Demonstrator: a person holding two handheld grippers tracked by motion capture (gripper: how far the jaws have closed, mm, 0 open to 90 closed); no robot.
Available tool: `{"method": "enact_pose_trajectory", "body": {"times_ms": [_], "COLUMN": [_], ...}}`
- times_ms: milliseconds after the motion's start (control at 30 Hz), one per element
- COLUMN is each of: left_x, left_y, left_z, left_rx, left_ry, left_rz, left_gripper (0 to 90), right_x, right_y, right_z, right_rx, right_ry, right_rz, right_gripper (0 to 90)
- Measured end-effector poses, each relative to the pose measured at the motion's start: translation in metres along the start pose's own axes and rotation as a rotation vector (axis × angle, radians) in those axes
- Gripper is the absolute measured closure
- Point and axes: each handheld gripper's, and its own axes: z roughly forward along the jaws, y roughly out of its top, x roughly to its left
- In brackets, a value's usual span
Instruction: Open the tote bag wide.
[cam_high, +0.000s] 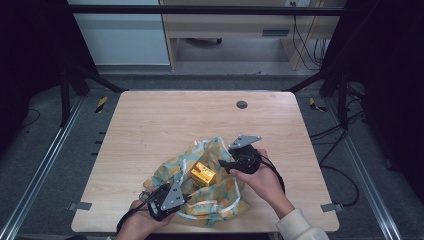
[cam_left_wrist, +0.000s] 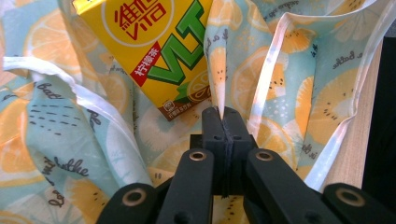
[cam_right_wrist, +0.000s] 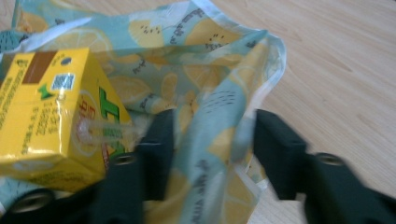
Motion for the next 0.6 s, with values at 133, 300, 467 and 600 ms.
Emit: {"method": "enact_pose_trajectory", "body": {"times_ms": [133,300,467,600], "left_x": [0.000,-0.001,0.000,0.001], "left_y": [0.000,-0.002,-0.004,-0.006], "left_z": [0.001,0.003,0.004,0.005], "left_rx": [0.009,0.023,0.061,0.085], "left_ry": [0.002,0.004,-0.006,-0.018], "left_rz": [0.007,0.017,0.035,0.041], "left_gripper": [90.0,90.0,90.0,90.0], "right_x": [-0.001,-0.007,-0.021,-0.034], "right_y": [-0.006,-0.012,-0.019,-0.022], "right_z": [0.005,0.015,0.027,0.033], "right_rx": [0.010,0.027,0.050,0.060], "right_ry": [0.018,0.047,0.037,0.016], "right_rz": [0.000,0.026,0.066,0.106], "right_gripper": [78.7,90.0,90.0,90.0]}}
